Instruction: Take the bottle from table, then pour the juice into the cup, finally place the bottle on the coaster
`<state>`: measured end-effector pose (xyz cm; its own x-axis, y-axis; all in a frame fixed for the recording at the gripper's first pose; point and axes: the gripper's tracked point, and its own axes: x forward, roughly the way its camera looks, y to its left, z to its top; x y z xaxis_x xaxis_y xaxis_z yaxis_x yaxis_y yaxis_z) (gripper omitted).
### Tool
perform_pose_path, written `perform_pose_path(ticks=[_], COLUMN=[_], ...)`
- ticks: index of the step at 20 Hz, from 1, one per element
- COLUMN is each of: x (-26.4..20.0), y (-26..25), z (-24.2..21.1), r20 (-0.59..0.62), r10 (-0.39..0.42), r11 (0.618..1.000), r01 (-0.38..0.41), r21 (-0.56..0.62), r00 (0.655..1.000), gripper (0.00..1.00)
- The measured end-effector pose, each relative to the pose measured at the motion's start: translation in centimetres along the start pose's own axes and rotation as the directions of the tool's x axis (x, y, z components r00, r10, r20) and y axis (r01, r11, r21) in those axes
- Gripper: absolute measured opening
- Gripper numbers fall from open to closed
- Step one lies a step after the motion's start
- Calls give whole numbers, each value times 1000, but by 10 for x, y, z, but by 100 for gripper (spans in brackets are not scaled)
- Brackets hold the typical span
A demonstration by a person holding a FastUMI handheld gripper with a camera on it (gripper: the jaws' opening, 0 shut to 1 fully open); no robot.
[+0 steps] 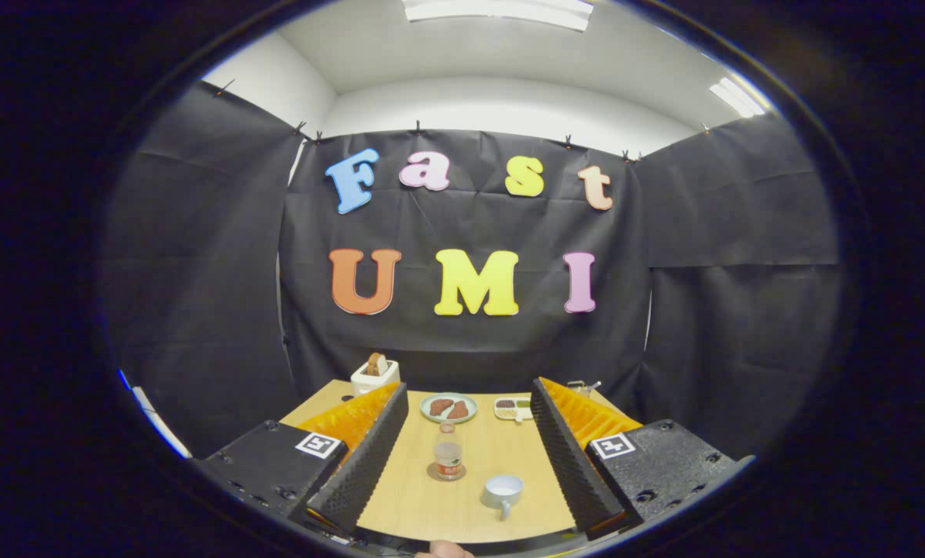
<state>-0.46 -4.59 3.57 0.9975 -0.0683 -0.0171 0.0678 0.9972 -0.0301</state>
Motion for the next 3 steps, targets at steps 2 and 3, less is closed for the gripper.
perform_pose_path(ticks=[2, 3], x=[0, 0], y=[-2, -4], z=[-2, -5], r20=[2, 1], r10=[9, 9], r11=[1000, 999], r01=[-9, -10], r21=[26, 34], r00=[1000, 1000], gripper=[100, 100])
